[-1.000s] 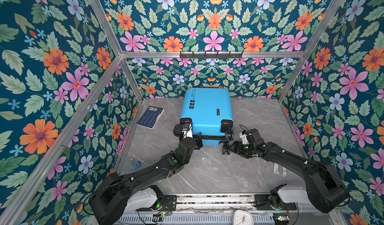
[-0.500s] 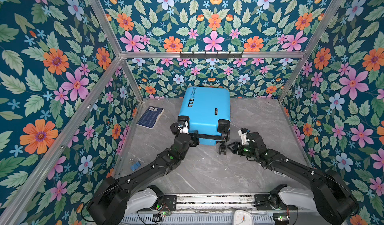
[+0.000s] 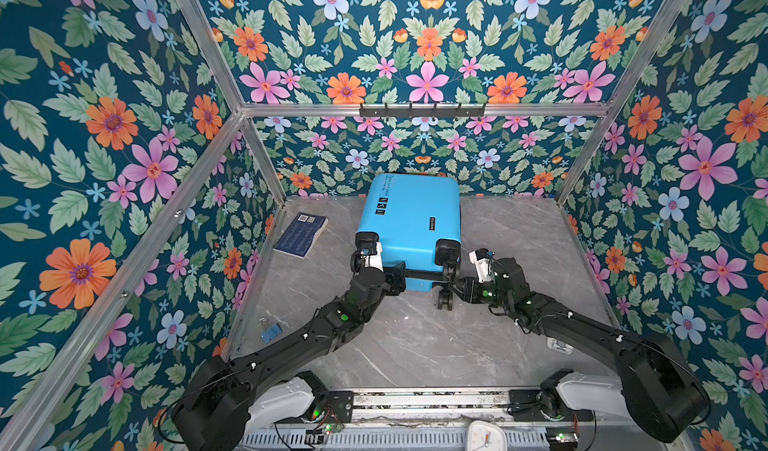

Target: Pack the luggage

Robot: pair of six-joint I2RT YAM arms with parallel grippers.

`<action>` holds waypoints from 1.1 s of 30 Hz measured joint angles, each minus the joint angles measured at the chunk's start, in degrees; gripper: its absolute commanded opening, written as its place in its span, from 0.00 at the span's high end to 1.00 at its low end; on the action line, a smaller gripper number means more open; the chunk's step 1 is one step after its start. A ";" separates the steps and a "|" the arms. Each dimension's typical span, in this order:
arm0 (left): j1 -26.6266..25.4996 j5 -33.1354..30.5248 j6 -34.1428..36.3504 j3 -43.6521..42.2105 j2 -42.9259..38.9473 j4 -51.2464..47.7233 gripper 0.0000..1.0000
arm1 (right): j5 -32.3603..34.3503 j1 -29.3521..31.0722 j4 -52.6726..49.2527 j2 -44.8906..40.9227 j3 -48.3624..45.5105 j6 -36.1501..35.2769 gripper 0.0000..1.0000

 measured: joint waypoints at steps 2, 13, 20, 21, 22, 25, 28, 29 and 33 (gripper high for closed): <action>-0.07 -0.17 -0.04 -0.07 0.00 0.00 0.25 | -0.09 0.00 0.02 0.63 0.46 -0.11 0.62; -0.07 -0.28 -0.42 -0.11 0.48 0.07 0.25 | -0.61 0.22 1.11 3.89 1.73 -0.17 0.71; -0.17 -0.26 -0.46 -0.11 0.48 0.07 0.25 | -1.14 0.37 1.29 5.40 2.84 -0.17 0.78; -0.17 -0.24 -0.46 -0.11 0.48 0.07 0.25 | -1.29 0.37 1.27 5.66 3.02 -0.15 0.78; -0.17 -0.24 -0.46 -0.11 0.48 0.07 0.25 | -1.40 0.37 1.25 5.97 3.30 -0.15 0.78; -0.22 -0.17 -0.46 -0.11 0.48 0.07 0.25 | -1.49 0.35 1.25 6.47 3.85 -0.13 0.79; -0.28 -0.13 -0.48 -0.11 0.48 0.07 0.25 | -1.51 0.35 1.22 6.58 4.11 -0.13 0.82; -0.28 -0.13 -0.48 -0.11 0.48 0.07 0.25 | -1.57 0.35 1.22 6.58 4.13 0.00 0.83; -0.28 -0.13 -0.48 -0.11 0.48 0.07 0.25 | -1.70 0.37 1.25 6.58 4.20 0.26 0.93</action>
